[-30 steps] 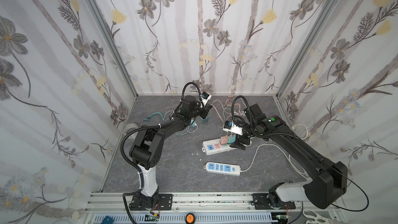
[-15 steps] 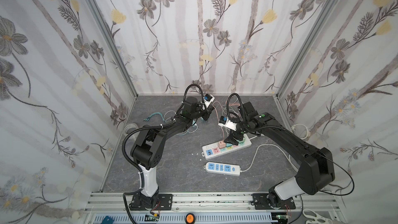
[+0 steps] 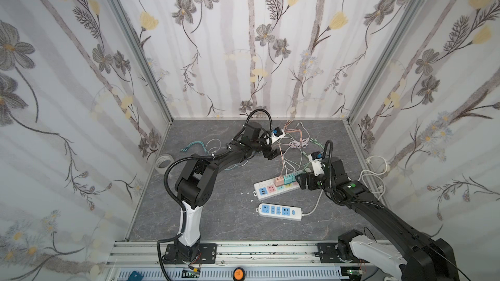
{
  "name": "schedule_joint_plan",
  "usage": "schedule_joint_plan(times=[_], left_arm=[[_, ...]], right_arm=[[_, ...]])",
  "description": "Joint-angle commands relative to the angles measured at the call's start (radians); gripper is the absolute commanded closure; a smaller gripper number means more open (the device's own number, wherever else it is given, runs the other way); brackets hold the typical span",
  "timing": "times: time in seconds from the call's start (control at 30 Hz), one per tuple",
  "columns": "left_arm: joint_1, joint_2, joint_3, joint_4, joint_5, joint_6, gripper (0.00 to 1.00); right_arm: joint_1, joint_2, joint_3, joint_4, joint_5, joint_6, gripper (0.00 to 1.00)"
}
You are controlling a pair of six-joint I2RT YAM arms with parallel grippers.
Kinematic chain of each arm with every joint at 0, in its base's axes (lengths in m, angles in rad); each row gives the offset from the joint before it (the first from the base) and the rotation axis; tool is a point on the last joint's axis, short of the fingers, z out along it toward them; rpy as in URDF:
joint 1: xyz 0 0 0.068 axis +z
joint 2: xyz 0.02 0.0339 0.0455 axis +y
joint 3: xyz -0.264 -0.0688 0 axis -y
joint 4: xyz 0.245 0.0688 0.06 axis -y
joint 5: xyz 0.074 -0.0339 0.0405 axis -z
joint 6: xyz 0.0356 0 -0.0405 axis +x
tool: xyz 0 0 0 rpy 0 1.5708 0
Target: Insert the plug
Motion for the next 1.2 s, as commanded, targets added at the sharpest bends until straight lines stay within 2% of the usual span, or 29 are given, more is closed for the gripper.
schedule_joint_plan(times=[0.0,0.13,0.23,0.3,0.37,0.43,0.53,0.6,0.77,0.93,1.17], left_arm=[[-0.013,-0.071,-0.042,-0.245,-0.110,0.207,0.00],[-0.017,-0.185,-0.164,-0.249,-0.176,0.202,0.00],[-0.024,-0.255,-0.255,-0.185,-0.263,0.139,0.00],[-0.031,-0.302,-0.335,-0.111,-0.334,0.101,0.00],[-0.032,-0.347,-0.410,-0.047,-0.350,0.038,0.00],[-0.041,-0.391,-0.474,-0.001,-0.349,-0.023,0.00],[-0.063,-0.453,-0.571,0.060,-0.370,-0.091,0.00],[-0.083,-0.482,-0.629,0.087,-0.389,-0.133,0.00],[-0.150,-0.509,-0.740,0.162,-0.485,-0.203,0.00],[-0.170,-0.507,-0.809,0.200,-0.554,-0.290,0.00],[-0.189,-0.470,-0.834,0.203,-0.587,-0.306,0.00]], right_arm=[[-0.002,-0.037,-0.044,0.141,-0.018,0.096,0.03],[0.012,-0.036,-0.050,0.178,-0.231,0.019,0.20],[0.085,-0.011,-0.037,0.191,-0.278,-0.015,0.30],[0.167,0.014,-0.026,0.218,-0.245,-0.048,0.40],[0.228,0.048,-0.010,0.250,-0.200,-0.076,0.50],[0.263,0.082,0.000,0.294,-0.098,-0.073,0.56],[0.287,0.138,0.032,0.319,0.067,-0.089,0.59],[0.289,0.177,0.062,0.331,0.114,-0.108,0.60],[0.298,0.256,0.119,0.352,0.117,-0.131,0.64],[0.319,0.303,0.111,0.360,0.107,-0.145,0.77],[0.367,0.339,0.029,0.398,0.141,-0.168,0.94]])
